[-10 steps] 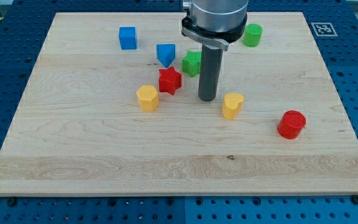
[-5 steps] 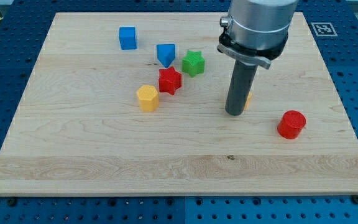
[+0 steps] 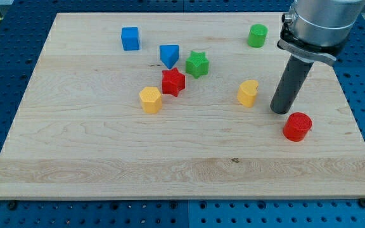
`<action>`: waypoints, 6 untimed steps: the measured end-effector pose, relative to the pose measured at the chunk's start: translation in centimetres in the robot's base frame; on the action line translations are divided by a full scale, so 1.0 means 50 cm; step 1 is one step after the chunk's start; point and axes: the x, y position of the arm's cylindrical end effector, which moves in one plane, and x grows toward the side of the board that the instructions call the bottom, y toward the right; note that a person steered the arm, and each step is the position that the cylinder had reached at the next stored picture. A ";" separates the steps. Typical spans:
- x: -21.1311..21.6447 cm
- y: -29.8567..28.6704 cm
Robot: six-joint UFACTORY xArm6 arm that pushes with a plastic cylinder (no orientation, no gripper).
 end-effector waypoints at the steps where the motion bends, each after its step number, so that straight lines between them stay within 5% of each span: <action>1: 0.000 -0.015; 6: -0.061 -0.191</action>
